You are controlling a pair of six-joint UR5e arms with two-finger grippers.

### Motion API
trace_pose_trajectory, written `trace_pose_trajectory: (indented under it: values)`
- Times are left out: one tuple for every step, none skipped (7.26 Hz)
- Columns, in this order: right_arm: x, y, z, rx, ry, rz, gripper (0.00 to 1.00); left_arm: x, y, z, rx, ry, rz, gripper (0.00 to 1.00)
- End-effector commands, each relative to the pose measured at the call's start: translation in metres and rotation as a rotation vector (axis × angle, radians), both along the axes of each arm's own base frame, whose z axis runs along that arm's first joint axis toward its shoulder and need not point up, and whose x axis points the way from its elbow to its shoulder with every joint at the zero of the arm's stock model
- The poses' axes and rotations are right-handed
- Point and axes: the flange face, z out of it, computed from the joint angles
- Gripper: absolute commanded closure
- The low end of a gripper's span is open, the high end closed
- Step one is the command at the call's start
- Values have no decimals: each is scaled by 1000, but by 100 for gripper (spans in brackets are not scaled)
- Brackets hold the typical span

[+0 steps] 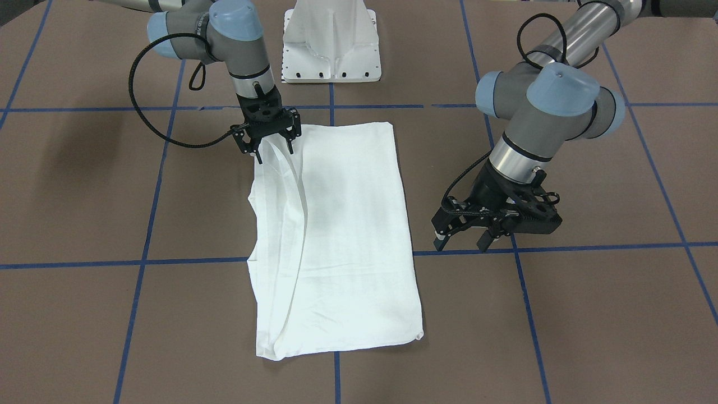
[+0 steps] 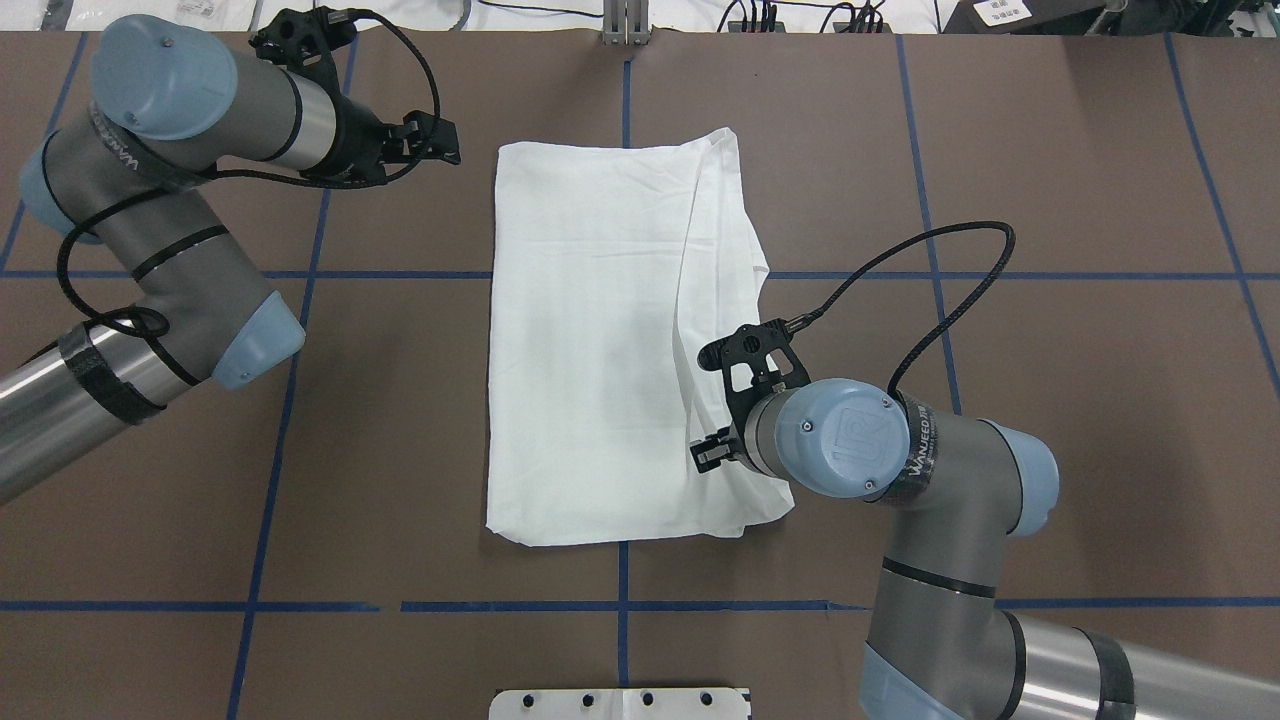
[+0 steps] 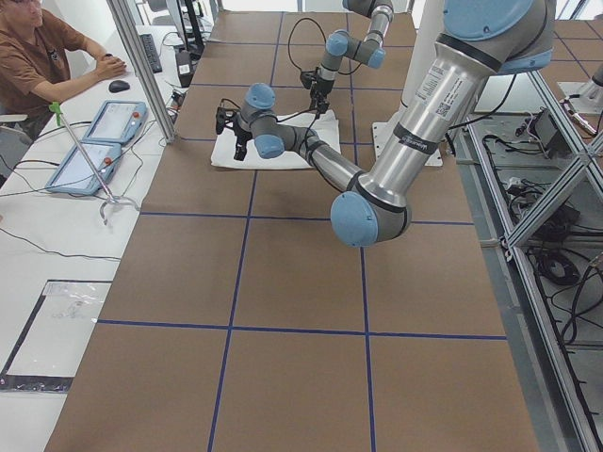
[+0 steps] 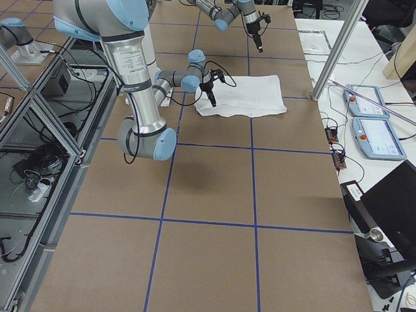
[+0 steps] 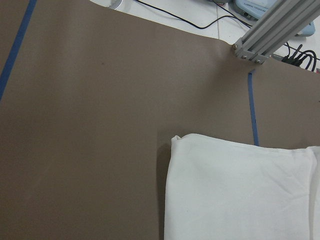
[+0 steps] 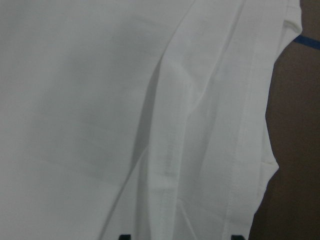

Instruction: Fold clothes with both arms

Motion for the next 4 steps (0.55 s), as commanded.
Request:
trace_pose_trajectory:
  values:
    - [-1, 1, 1, 7, 2, -6, 68, 0, 0, -1, 0, 2, 0, 0]
    - [0, 2, -3, 9, -6, -7, 79, 1, 0, -3, 2, 3, 1, 0]
    - [-1, 3, -2, 9, -3, -8, 80, 1, 0, -4, 3, 4, 1, 0]
    - [-2, 4, 1, 7, 2, -10, 80, 1, 0, -5, 5, 5, 1, 0]
